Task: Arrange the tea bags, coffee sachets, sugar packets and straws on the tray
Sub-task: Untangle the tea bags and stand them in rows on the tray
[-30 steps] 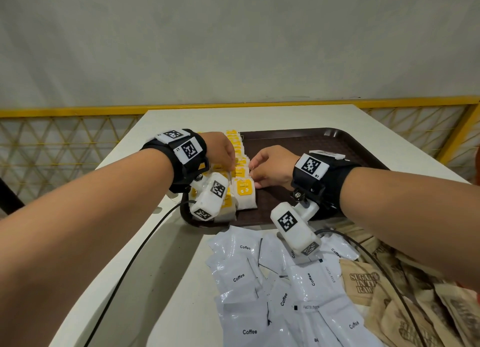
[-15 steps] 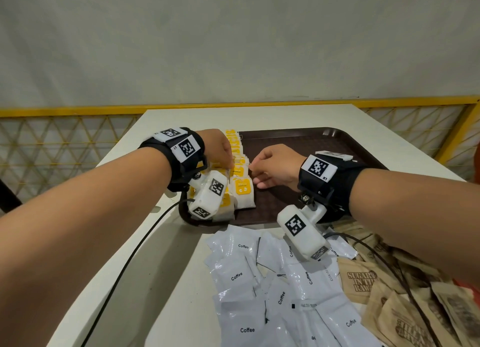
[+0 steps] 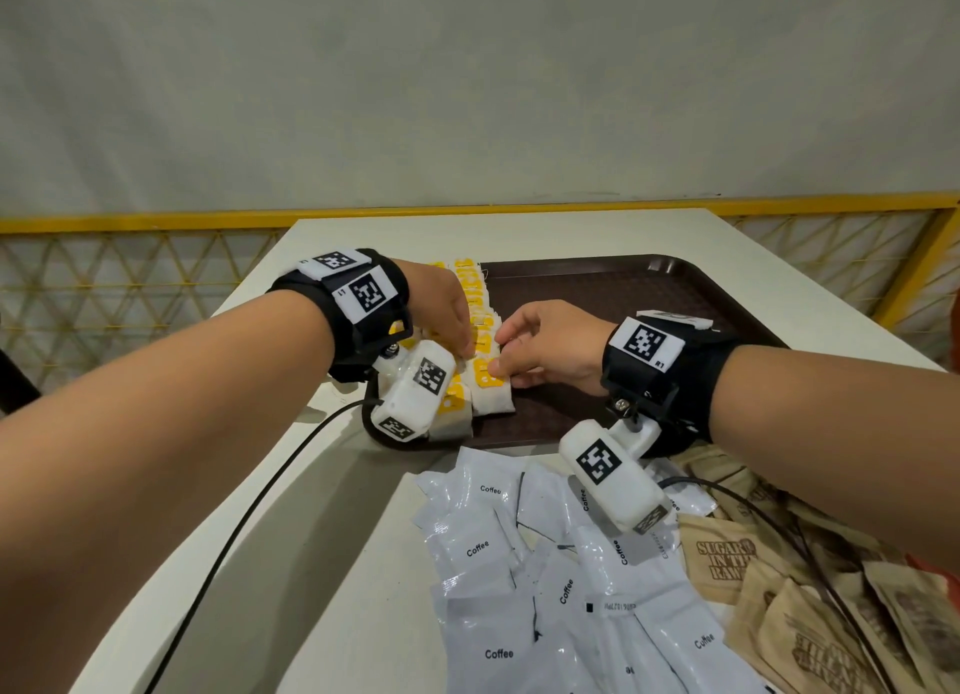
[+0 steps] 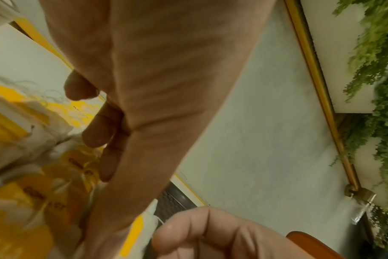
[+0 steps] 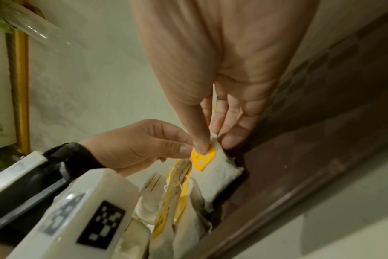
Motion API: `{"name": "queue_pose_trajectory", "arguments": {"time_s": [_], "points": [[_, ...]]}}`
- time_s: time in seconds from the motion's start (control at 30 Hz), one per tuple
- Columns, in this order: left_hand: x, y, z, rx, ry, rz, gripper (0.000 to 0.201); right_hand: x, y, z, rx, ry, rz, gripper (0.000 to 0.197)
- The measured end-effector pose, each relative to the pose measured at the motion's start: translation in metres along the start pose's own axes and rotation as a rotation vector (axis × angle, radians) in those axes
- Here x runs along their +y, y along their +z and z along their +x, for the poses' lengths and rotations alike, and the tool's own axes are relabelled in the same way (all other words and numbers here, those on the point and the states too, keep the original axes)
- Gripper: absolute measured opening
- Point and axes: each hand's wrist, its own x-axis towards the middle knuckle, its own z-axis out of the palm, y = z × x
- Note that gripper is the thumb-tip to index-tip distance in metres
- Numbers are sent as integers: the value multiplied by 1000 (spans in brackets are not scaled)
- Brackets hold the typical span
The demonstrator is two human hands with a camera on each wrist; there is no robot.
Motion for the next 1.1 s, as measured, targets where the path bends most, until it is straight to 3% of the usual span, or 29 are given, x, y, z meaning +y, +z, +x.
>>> {"name": "queue_pose_trajectory", "arguments": {"time_s": [0.13, 0.3, 0.47, 0.67, 0.77, 0.9, 1.0, 1.1], "points": [[2, 0, 0, -25, 16, 26, 15, 0, 2, -1, 3, -48, 3, 33], [3, 1, 4, 47, 22, 36, 10, 0, -1, 0, 59, -65, -18, 31], [4, 4, 5, 83, -1, 30, 21, 3, -3, -7, -1, 15, -123, 31], [1, 5, 7, 102, 12, 35, 16, 2, 3, -12, -50, 8, -126, 29], [-4, 1, 5, 132, 13, 4, 24, 2, 4, -11, -36, 5, -109, 29], [-5, -1, -2, 48, 5, 2, 30, 3, 4, -12, -23, 14, -85, 26], [0, 2, -5, 15, 10, 29, 22, 2, 5, -13, -20, 13, -76, 25], [4, 0, -6, 39, 1, 43, 36, 3, 4, -13, -17, 5, -78, 25]]}}
